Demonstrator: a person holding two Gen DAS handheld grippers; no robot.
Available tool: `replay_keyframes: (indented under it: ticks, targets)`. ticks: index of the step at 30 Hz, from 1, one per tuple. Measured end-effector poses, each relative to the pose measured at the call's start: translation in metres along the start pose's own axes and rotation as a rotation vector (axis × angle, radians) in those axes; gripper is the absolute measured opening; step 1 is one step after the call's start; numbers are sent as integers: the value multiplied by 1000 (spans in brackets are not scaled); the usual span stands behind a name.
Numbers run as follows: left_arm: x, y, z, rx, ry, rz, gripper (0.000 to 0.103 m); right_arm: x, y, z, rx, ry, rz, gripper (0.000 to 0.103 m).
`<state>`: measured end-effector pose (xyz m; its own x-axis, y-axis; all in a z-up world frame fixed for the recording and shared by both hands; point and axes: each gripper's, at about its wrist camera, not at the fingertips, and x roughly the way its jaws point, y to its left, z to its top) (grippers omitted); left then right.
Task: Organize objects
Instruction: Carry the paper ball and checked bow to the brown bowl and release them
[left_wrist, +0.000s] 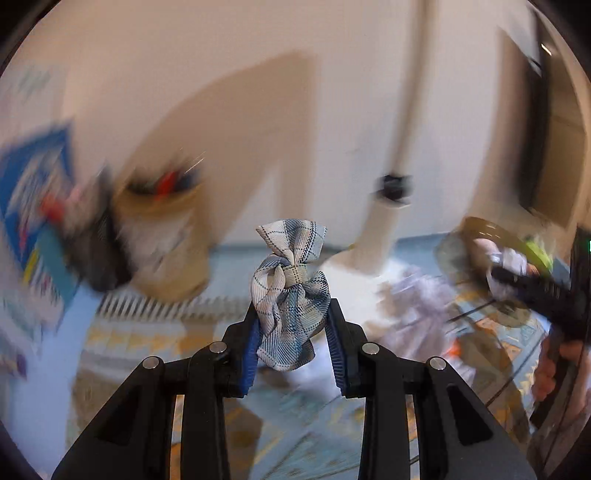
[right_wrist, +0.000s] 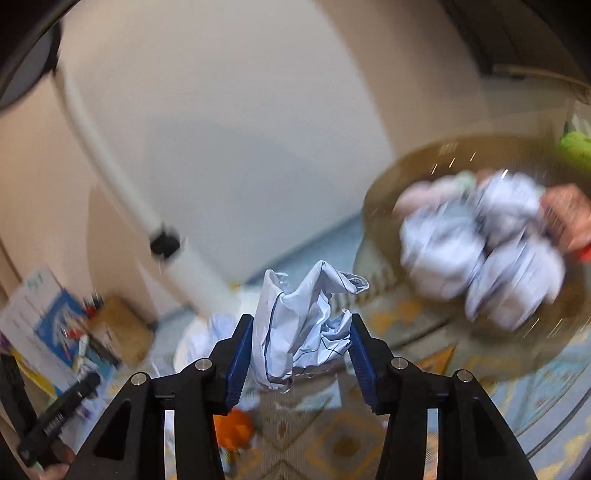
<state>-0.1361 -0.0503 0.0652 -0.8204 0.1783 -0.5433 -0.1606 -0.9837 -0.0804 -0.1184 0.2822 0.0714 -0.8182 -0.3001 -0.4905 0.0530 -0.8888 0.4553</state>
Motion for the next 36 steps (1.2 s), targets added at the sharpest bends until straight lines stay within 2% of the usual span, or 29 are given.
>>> replay_keyframes:
  ticks: [2, 7, 9, 13, 17, 18, 19, 20, 21, 22, 23, 30, 36]
  targets:
    - [0, -39, 21, 66, -21, -43, 29, -14, -8, 29, -14, -29, -22, 49]
    - [18, -140, 70, 134, -59, -185, 29, -42, -46, 98, -27, -70, -113, 50]
    - [31, -175, 81, 151, -50, -234, 29, -51, -67, 119, -15, -75, -154, 50]
    - [64, -248, 91, 186, -1, -326, 29, -61, -104, 143, -6, -79, -232, 50]
    - [90, -295, 85, 219, 34, -373, 30, -51, -128, 153, 5, -65, -302, 53]
    - [98, -306, 82, 234, 46, -375, 33, -46, -136, 154, 4, -56, -311, 58]
    - [104, -314, 79, 248, 58, -357, 41, -42, -143, 154, 3, -40, -329, 79]
    - [114, -324, 75, 268, 83, -309, 46, -35, -147, 155, -3, -3, -352, 103]
    - [122, -330, 72, 279, 112, -281, 73, -28, -154, 155, -23, 52, -382, 103]
    - [130, -334, 68, 287, 151, -273, 99, -24, -156, 154, -37, 61, -396, 103]
    - [134, -336, 64, 284, 160, -286, 103, -24, -158, 153, -41, 52, -401, 103]
    - [115, -336, 58, 293, 127, -288, 102, -47, -167, 145, 51, 27, -358, 103]
    - [80, -306, 71, 273, 98, -242, 102, -64, -131, 142, 37, 17, -327, 103]
